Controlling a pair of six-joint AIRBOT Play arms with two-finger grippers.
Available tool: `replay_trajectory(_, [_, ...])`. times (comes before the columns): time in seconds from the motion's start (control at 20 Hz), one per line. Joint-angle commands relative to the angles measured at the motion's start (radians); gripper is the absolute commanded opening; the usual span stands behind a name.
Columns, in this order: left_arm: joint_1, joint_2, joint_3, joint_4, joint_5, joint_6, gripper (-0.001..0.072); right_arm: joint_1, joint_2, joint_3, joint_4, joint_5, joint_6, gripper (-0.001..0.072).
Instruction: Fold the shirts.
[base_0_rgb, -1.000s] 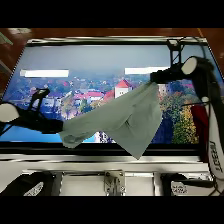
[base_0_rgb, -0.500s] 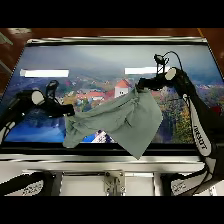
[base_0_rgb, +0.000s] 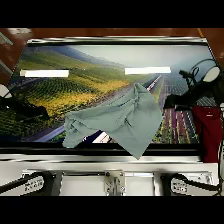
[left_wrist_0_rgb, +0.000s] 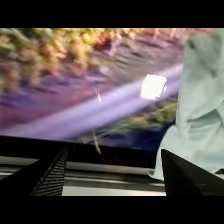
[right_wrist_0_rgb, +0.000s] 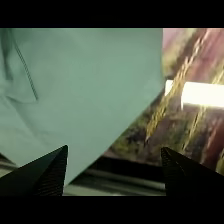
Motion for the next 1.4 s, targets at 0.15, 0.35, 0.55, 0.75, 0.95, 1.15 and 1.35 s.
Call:
replay_trajectory(0.15, [-0.026,-0.025,-0.291,-0.327,0.284,0.077,0.072,-0.075,0.083,-0.211,0.061,0.019,0.005,0.0695])
replay_trajectory(0.35, [-0.061,-0.103,-0.314,-0.381,0.317,0.106,0.072,-0.075,0.083,-0.211,0.08,-0.019,0.037,0.0695])
replay_trajectory(0.55, [-0.069,-0.129,-0.313,-0.443,0.368,0.143,0.0481,-0.075,0.083,-0.211,0.079,-0.016,0.067,0.0695])
replay_trajectory(0.75, [-0.069,-0.129,-0.313,-0.461,0.365,0.188,0.0036,-0.075,0.084,-0.244,0.079,0.003,0.089,0.0695])
replay_trajectory(0.95, [-0.069,-0.107,-0.309,-0.475,0.301,0.289,0.0035,-0.075,0.138,-0.508,0.176,0.072,0.07,0.0696])
replay_trajectory(1.15, [-0.068,-0.042,-0.304,-0.475,0.301,0.322,0.0035,-0.048,0.385,-0.82,0.3,-0.15,0.177,0.0695])
replay_trajectory(1.35, [-0.068,0.005,-0.272,-0.476,0.298,0.321,0.0035,0.11,0.509,-1.019,0.34,-0.288,0.297,0.0695])
